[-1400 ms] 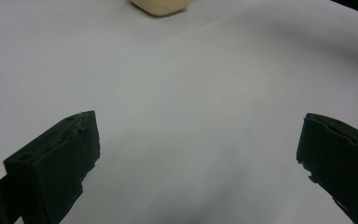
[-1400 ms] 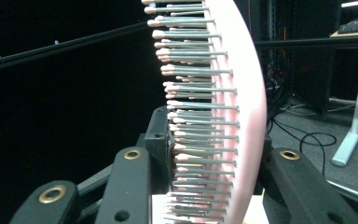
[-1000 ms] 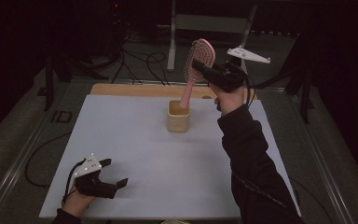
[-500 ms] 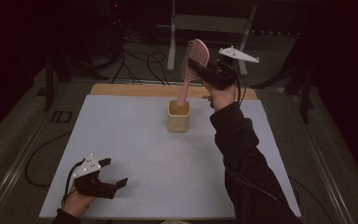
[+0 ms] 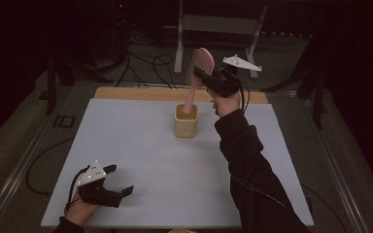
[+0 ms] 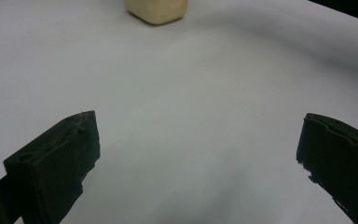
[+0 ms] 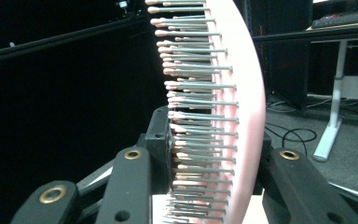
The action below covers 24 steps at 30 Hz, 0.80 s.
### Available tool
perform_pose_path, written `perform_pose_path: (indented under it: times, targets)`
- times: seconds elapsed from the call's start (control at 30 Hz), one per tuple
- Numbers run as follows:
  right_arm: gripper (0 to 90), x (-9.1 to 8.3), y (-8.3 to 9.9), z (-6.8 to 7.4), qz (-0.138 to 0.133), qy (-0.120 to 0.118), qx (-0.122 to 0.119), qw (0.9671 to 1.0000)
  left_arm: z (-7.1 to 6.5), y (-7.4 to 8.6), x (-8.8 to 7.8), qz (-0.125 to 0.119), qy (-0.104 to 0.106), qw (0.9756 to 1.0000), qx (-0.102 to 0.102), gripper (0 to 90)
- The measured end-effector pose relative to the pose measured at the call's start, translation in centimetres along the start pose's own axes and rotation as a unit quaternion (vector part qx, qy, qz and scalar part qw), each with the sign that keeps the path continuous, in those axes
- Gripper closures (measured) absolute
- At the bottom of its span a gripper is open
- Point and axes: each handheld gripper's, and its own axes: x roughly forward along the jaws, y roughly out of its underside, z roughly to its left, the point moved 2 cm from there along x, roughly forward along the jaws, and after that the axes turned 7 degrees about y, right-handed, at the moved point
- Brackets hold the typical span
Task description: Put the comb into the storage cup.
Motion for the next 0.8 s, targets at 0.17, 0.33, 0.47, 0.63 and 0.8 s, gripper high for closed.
perform_pose_path:
  times: [0.17,0.33,0.47,0.63,0.8]
  targets:
    - [64.7,0.6,0.8,-0.3,0.005,0.002,0.003,1.0,0.0,0.0,0.0,-0.001,0.001,1.0,0.001,0.2]
    - [64.7,1.2,1.8,-0.6,0.012,-0.001,0.012,0.9999,0.0,-0.1,-0.1,-0.001,-0.001,1.0,0.002,0.2]
    - [64.7,1.7,2.7,-0.8,0.017,-0.002,0.016,0.9997,0.0,0.0,0.0,0.001,0.001,1.0,0.001,0.2]
    - [64.7,2.1,3.7,-0.9,0.026,-0.001,0.016,0.9995,0.0,0.0,0.0,0.001,0.001,1.0,0.0,0.2]
    - [64.7,2.3,4.4,-1.1,0.032,-0.002,0.018,0.9993,0.0,0.0,0.0,0.001,0.0,1.0,0.0,0.2]
